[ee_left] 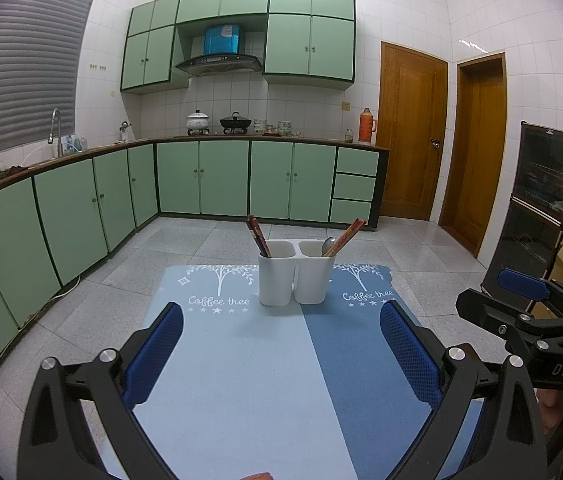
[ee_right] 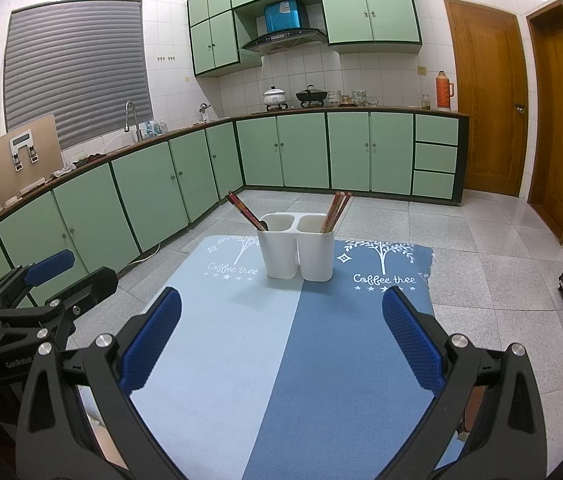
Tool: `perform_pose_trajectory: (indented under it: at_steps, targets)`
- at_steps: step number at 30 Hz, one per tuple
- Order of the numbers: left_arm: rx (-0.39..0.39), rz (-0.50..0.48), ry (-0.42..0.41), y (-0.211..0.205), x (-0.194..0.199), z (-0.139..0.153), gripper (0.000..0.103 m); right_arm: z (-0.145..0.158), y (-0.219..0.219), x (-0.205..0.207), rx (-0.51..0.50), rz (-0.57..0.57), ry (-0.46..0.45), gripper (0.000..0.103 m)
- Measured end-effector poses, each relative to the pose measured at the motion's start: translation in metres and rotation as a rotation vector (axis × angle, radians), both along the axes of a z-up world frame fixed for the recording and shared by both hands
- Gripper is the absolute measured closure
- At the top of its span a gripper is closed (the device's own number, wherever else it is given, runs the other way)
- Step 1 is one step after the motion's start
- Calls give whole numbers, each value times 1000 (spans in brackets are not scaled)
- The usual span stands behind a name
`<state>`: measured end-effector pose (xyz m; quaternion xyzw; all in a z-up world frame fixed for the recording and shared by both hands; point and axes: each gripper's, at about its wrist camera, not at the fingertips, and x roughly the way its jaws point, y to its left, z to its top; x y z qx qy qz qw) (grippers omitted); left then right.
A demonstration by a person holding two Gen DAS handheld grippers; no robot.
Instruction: Organize utensils
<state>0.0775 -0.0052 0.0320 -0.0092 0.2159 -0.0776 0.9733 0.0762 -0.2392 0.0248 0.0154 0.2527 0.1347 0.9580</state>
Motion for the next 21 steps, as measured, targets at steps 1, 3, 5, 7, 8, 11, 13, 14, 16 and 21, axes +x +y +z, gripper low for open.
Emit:
perform_pose_trajectory:
  at_steps: [1, 3, 5, 7, 8, 11, 13, 14, 16, 21]
  targets:
    - [0, 0, 0, -1, 0, 0, 6, 0, 0, 0, 0, 0, 0, 5]
    - [-1, -1, 1, 0, 0, 0, 6, 0, 0, 0, 0, 0, 1, 5]
    - [-2, 0, 2, 0, 0, 0, 6, 0, 0, 0, -1, 0, 2, 5]
    - [-2, 1, 2, -1, 0, 0, 6, 0, 0, 0, 0, 0, 2, 5]
    - [-2, 1, 2, -1, 0, 0, 6, 0, 1, -1, -1, 0, 2, 5]
    - [-4, 1, 2, -1, 0, -1, 6, 0, 1, -1, -1, -1, 2, 5]
    - [-3, 1, 2, -1, 0, -1, 6, 0, 0, -1, -1, 0, 2, 5]
    - [-3, 1, 2, -1, 0, -1, 6, 0, 1, -1, -1, -1, 2, 5]
    - [-8, 0, 3, -1, 0, -1, 6, 0, 0, -1, 0, 0, 2, 5]
    - [-11, 3, 4, -3, 0, -1, 6, -3, 1, -1, -1, -2, 5, 5]
